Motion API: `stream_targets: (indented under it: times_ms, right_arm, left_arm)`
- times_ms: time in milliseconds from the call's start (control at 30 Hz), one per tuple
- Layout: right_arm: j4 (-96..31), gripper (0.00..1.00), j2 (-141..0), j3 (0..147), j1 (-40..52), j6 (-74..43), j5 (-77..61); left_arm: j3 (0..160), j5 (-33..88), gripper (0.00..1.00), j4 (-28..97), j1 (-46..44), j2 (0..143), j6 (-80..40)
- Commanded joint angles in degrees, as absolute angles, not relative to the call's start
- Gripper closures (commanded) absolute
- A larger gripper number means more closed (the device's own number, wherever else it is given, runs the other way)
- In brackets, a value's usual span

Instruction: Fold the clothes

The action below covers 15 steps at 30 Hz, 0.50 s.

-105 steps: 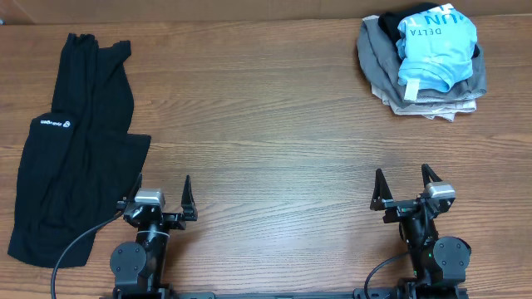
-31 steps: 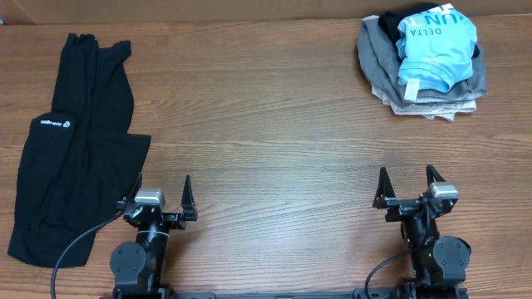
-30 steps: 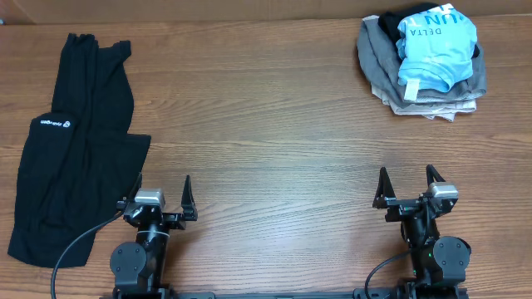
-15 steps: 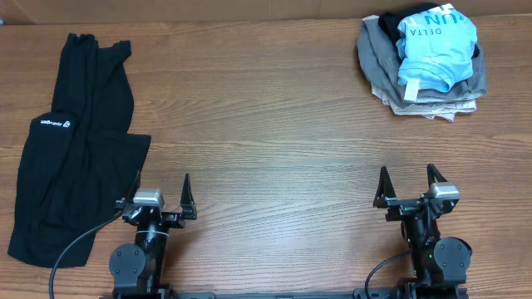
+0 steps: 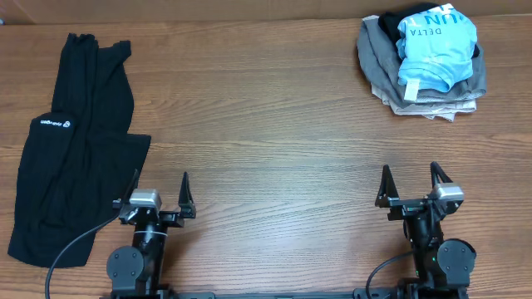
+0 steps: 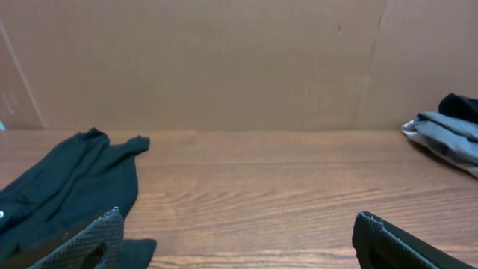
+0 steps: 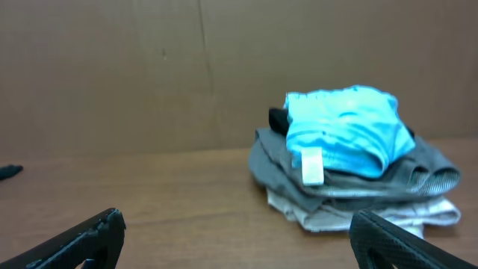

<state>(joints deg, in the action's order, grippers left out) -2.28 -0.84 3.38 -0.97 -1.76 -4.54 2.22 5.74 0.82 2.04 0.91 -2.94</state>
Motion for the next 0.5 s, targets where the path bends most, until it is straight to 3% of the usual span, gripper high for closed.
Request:
stream_targets:
  times_ms: [0,467]
  right_arm:
    - [-2.68,0.0,-0.16,6.72,-0.43,-2.17,-5.3]
    - [-8.6,0.0,-0.25,12.93,-0.43,-2.15,-6.31]
  left_arm:
    - [5.02,6.02,0.0,0.58,2.66,0.75,-4.23]
    - [18.06,10.94,0.0,0.62,2.66,21.1,-4.29]
